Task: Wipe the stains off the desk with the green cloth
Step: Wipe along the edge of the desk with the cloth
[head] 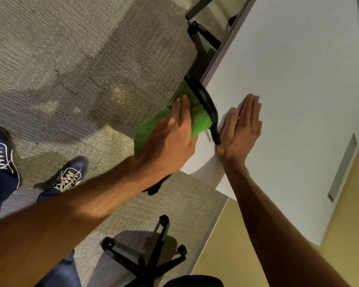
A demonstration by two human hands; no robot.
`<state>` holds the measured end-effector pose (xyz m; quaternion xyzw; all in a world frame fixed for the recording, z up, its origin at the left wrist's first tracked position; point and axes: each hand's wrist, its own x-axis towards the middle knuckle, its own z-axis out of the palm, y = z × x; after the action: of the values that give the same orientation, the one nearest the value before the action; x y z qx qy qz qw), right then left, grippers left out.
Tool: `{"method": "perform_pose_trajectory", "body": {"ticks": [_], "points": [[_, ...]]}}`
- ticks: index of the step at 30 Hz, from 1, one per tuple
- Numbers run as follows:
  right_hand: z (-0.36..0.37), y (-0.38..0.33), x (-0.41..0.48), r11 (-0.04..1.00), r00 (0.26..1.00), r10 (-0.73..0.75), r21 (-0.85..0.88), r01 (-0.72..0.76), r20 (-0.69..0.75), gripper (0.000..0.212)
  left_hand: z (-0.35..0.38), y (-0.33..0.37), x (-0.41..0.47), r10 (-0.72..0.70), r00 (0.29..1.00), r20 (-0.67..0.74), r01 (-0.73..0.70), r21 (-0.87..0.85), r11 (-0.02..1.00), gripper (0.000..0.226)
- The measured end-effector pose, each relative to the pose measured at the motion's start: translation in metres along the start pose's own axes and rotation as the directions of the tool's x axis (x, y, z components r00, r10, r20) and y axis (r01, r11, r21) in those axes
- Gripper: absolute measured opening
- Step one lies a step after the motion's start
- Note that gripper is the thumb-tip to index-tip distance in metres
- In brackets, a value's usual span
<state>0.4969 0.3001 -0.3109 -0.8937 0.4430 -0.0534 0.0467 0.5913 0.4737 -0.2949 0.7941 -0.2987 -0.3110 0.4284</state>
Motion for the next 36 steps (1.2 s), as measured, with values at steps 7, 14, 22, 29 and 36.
{"method": "perform_pose_trajectory", "body": {"ticks": [7,14,22,29,36], "points": [[-0.002,-0.001,0.001,1.0,1.0,0.01,0.003,-0.01,0.007,0.062,0.003,0.016,0.084,-0.004,0.999,-0.04,0.006,0.037,0.999,0.071],[-0.002,-0.001,-0.001,1.0,1.0,0.008,0.018,-0.008,0.004,0.066,-0.001,-0.009,-0.001,0.023,1.0,0.001,-0.023,-0.053,0.998,0.07],[0.002,0.002,-0.001,1.0,1.0,0.011,0.007,-0.011,-0.002,0.066,-0.006,-0.018,-0.066,-0.048,0.995,0.086,0.049,-0.007,0.999,0.085],[-0.003,-0.001,0.001,1.0,1.0,0.012,0.003,-0.012,0.02,0.067,-0.009,0.016,0.047,0.005,1.0,0.028,-0.009,0.152,0.988,0.07],[-0.003,-0.004,0.001,0.999,1.0,-0.017,0.032,0.017,-0.009,0.056,-0.008,0.034,0.126,0.006,0.996,-0.095,0.011,0.173,0.985,0.063]]}}
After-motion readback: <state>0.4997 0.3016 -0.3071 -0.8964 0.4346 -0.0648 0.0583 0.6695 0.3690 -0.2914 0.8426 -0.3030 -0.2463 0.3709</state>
